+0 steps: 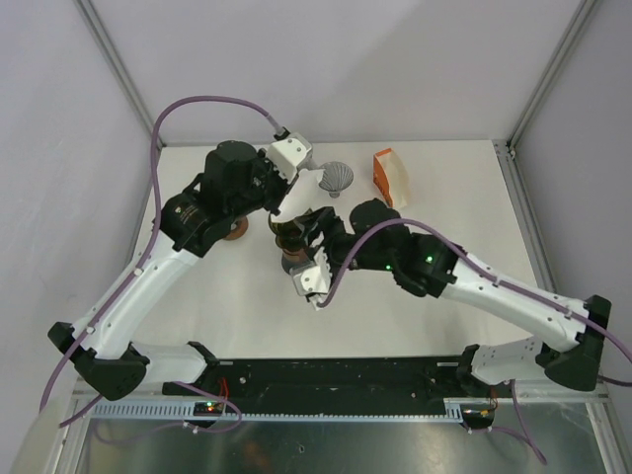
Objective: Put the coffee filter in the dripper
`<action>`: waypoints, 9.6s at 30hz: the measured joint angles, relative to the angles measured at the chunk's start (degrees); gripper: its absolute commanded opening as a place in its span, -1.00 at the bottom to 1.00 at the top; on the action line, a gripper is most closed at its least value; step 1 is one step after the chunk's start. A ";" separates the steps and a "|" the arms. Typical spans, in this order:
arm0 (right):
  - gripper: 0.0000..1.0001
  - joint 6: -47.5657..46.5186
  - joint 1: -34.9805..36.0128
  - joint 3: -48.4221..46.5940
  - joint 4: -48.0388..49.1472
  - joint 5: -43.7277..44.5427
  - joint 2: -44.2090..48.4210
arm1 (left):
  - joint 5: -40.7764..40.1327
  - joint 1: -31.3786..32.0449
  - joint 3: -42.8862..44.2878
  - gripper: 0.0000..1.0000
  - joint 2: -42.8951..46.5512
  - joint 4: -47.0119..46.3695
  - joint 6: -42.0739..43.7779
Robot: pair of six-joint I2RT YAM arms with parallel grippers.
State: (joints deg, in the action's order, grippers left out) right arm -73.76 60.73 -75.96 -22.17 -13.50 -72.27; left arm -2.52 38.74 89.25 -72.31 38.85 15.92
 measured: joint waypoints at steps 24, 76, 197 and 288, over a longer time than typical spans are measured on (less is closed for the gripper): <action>-0.99 -8.79 -0.11 -7.56 -1.31 19.43 -13.51 | 3.19 -0.13 -0.76 -1.00 0.39 2.71 0.68; -0.01 3.28 -11.17 -17.49 -13.42 -11.67 -23.15 | 4.46 -9.29 -7.78 -1.00 -8.33 3.72 3.08; -1.00 43.69 -8.70 -58.29 -34.93 12.83 -51.19 | 13.29 -32.15 -12.66 0.70 2.95 -1.27 -3.39; 0.99 86.62 -41.38 2.03 12.94 4.33 -21.00 | 14.16 -26.71 45.11 0.03 -71.41 -11.19 -16.15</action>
State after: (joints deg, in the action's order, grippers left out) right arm 12.86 19.35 -73.93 -9.23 -9.17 -93.27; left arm 11.64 12.03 134.37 -143.72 27.66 -0.23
